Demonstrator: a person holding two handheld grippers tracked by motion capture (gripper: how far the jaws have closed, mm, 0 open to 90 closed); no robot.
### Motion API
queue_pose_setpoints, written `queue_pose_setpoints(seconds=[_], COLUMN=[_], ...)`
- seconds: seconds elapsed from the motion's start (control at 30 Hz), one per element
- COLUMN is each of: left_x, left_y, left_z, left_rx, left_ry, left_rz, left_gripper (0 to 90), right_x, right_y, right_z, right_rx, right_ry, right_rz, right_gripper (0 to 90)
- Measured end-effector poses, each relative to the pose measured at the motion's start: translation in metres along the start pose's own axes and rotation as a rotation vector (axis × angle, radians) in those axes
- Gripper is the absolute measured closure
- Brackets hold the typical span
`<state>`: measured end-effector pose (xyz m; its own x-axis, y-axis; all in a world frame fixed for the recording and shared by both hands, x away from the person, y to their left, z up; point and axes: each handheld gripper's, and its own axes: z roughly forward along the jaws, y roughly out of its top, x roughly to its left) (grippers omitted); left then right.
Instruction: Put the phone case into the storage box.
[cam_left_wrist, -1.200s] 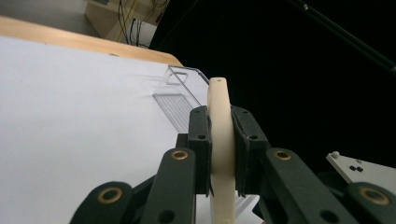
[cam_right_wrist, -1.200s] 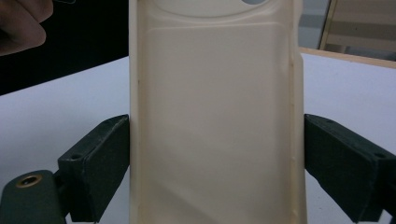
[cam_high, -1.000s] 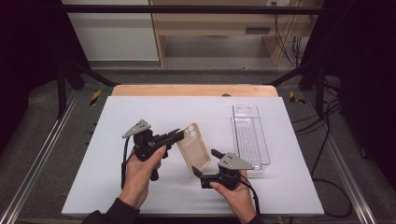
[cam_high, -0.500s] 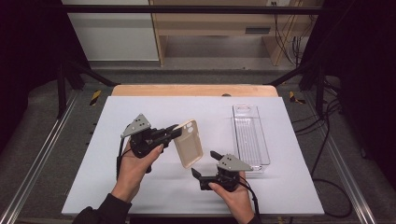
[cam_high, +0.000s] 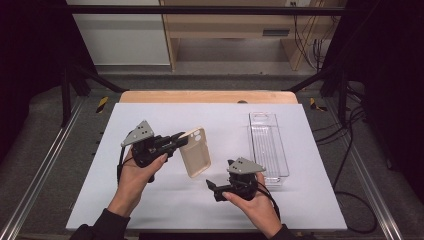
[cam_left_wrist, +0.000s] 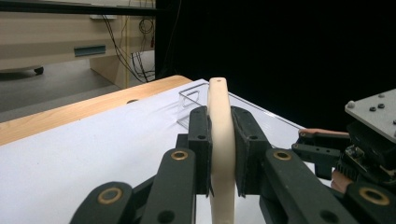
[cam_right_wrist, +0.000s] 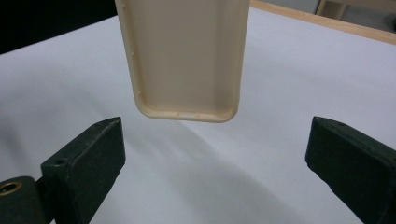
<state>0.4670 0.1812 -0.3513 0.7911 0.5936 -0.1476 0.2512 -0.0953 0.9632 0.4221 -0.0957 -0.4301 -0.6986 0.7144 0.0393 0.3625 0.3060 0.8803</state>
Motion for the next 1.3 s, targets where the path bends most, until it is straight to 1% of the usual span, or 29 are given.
queue_pose_setpoints(seconds=[0.03,0.1,0.2,0.27,0.37,0.5,0.57,0.7,0.77,0.9,1.1,1.3], left_x=[0.0,0.0,-0.002,-0.003,-0.006,-0.009,-0.011,-0.016,-0.018,-0.021,-0.02,-0.022], left_y=[0.001,0.002,0.005,0.006,0.007,0.01,0.011,0.014,0.015,0.015,0.012,0.011], left_z=[0.001,0.002,0.003,0.003,0.003,0.003,0.003,0.004,0.004,0.004,0.004,0.005], left_rx=[0.004,0.019,0.026,0.029,0.035,0.029,0.03,0.049,0.051,0.048,0.045,0.048], left_ry=[-0.001,0.005,0.008,0.008,0.015,0.019,0.019,0.021,0.021,0.02,0.016,0.012], left_rz=[0.004,0.028,0.049,0.057,0.064,0.07,0.081,0.121,0.129,0.131,0.129,0.136], left_gripper=[79.1,79.1,79.1,79.1,79.1,79.1,79.1,79.1,79.1,79.1,79.1,79.1], right_x=[0.0,0.0,0.0,0.0,-0.001,-0.004,-0.006,-0.006,-0.007,-0.008,-0.01,-0.01], right_y=[0.002,0.004,0.005,0.006,0.01,0.018,0.022,0.03,0.034,0.04,0.049,0.057], right_z=[0.001,0.003,0.004,0.004,0.003,0.002,0.002,-0.001,-0.003,-0.005,-0.006,-0.007], right_rx=[0.013,0.042,0.081,0.083,0.093,0.125,0.124,0.117,0.109,0.097,0.073,0.064], right_ry=[-0.003,-0.006,-0.011,-0.015,-0.017,-0.022,-0.025,-0.021,-0.016,-0.015,-0.013,-0.012], right_rz=[-0.005,-0.012,-0.024,-0.03,-0.029,-0.02,-0.022,-0.03,-0.025,-0.035,-0.031,-0.042], right_gripper=[6.0,6.1,6.3,7.3,6.6,5.5,5.4,5.7,6.3,7.2,12.0,15.5])
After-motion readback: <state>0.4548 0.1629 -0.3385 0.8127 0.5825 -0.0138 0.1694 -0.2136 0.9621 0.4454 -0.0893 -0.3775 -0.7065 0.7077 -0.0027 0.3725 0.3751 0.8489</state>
